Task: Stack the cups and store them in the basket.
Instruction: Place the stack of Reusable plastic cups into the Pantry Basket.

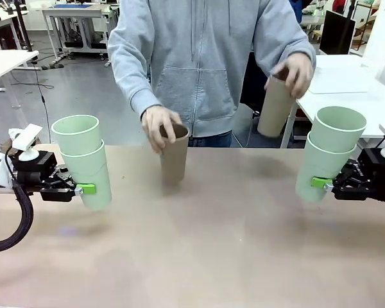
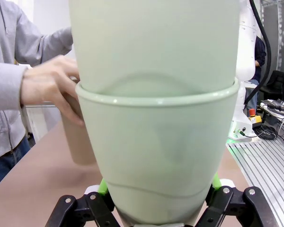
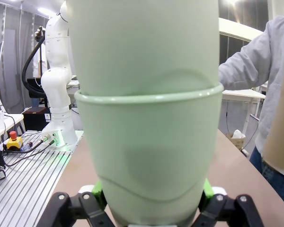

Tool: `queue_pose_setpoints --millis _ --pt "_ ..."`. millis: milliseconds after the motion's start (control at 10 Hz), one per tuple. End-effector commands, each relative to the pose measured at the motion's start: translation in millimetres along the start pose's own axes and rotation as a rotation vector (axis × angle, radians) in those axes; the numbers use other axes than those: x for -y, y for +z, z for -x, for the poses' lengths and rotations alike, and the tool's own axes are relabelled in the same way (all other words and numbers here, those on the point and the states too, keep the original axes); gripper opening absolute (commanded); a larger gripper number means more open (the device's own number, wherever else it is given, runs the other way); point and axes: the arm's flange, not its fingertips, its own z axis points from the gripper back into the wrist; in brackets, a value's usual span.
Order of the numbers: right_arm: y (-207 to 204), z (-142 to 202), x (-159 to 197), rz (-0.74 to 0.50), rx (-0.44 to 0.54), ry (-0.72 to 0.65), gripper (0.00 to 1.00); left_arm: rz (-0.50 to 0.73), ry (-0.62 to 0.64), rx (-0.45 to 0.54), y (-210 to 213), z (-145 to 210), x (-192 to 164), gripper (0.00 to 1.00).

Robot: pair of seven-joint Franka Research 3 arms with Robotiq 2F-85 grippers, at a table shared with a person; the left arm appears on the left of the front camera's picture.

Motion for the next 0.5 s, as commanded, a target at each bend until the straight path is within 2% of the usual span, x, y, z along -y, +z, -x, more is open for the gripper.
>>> queue_pose_setpoints --millis 0,400 --pt "-0.7 -5.7 1.6 0.013 0.007 0.015 0.83 0.008 -0.004 -0.003 -0.2 -3.0 -0.5 0.85" --pt "-0.7 -5.7 1.6 0.013 0.007 0.015 0.83 0.008 -0.004 -0.003 -0.2 -3.0 -0.5 0.85"
